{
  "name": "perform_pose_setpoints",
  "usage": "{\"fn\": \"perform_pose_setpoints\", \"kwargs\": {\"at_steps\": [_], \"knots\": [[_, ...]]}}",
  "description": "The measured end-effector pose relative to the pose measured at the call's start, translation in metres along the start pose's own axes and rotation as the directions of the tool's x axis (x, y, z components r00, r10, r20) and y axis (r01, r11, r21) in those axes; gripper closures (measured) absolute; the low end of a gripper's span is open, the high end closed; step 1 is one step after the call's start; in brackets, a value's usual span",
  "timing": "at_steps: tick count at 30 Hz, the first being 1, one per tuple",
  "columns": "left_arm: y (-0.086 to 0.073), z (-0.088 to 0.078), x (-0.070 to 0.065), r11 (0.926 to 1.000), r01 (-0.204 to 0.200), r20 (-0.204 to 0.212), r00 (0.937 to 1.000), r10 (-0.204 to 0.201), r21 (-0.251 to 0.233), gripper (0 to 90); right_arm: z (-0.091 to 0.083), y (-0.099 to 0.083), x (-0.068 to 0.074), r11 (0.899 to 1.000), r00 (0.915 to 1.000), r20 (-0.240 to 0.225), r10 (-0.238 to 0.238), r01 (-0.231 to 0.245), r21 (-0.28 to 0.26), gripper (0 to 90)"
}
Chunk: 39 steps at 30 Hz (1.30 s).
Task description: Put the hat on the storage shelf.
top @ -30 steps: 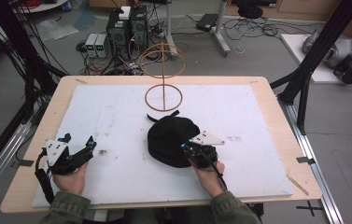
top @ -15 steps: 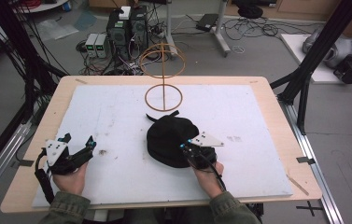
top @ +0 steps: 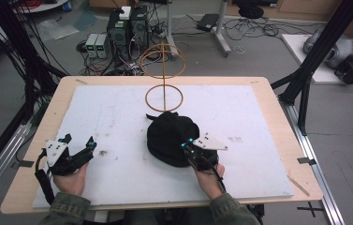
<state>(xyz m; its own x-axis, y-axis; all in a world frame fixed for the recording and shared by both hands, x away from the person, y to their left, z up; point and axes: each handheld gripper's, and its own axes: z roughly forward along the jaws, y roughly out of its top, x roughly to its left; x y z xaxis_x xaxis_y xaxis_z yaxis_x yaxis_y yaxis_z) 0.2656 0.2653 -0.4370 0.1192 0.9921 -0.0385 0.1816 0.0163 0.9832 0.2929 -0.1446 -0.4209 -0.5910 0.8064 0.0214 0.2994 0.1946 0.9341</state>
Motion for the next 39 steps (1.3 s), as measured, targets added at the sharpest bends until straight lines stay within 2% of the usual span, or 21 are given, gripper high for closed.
{"fn": "perform_pose_setpoints", "kwargs": {"at_steps": [8,13,17,18,22,25,26,27,28,34,36,37,39], "knots": [[0.0,0.0,0.0,1.0,-0.003,0.0,1.0,0.003,0.005,19.8,-0.009,0.004,-0.001,0.997,0.9998,0.014,0.013,-0.012,-0.073,87.3],[0.0,0.0,0.0,1.0,0.0,0.0,1.0,0.0,0.002,19.8,-0.017,0.007,-0.003,0.99,0.9999,-0.012,-0.003,0.002,-0.143,86.9],[0.0,-0.001,0.001,0.9999,0.003,-0.002,1.0,-0.003,-0.01,19.9,-0.02,0.009,-0.004,0.984,1.0,-0.009,-0.002,0.0,-0.179,86.9],[0.0,-0.001,0.001,0.9999,0.006,-0.002,1.0,-0.006,-0.012,19.9,-0.024,0.012,-0.004,0.978,0.9999,-0.005,-0.009,0.008,-0.21,87.0],[0.0,-0.001,0.001,0.9999,0.008,0.001,1.0,-0.008,-0.011,19.9,-0.027,0.015,-0.004,0.974,1.0,0.001,-0.001,0.001,-0.227,87.3],[0.001,-0.001,0.001,0.9999,0.01,0.001,1.0,-0.01,-0.013,19.9,-0.03,0.019,-0.005,0.966,0.9999,0.011,0.007,-0.004,-0.257,87.5],[0.001,-0.001,0.001,0.9998,0.014,0.0,0.9999,-0.014,-0.015,19.9,-0.032,0.023,-0.005,0.96,0.9999,0.007,0.012,-0.009,-0.279,87.5],[0.001,-0.002,0.001,0.9998,0.014,0.001,0.9999,-0.014,-0.012,19.9,-0.032,0.023,-0.005,0.96,0.9999,0.007,0.012,-0.009,-0.279,87.5],[0.001,-0.002,0.001,0.9999,0.013,0.0,0.9999,-0.013,-0.012,19.9,-0.034,0.027,-0.006,0.954,0.9998,0.008,0.017,-0.014,-0.301,87.5],[0.001,-0.002,0.001,0.9998,0.015,0.002,0.9999,-0.015,-0.016,19.9,-0.04,0.043,-0.007,0.934,0.9998,0.008,0.017,-0.013,-0.357,87.5],[0.001,-0.002,0.001,0.9997,0.015,0.002,0.9999,-0.015,-0.017,19.9,-0.041,0.045,-0.008,0.933,0.9998,0.008,0.018,-0.014,-0.36,87.5],[0.001,-0.002,0.001,0.9998,0.014,0.001,0.9999,-0.014,-0.017,19.9,-0.042,0.05,-0.009,0.927,0.9998,0.014,0.011,-0.005,-0.374,87.5],[0.001,-0.002,0.001,0.9997,0.011,0.001,0.9999,-0.011,-0.022,19.9,-0.043,0.052,-0.009,0.927,0.9999,0.014,0.01,-0.004,-0.376,87.5]]}}
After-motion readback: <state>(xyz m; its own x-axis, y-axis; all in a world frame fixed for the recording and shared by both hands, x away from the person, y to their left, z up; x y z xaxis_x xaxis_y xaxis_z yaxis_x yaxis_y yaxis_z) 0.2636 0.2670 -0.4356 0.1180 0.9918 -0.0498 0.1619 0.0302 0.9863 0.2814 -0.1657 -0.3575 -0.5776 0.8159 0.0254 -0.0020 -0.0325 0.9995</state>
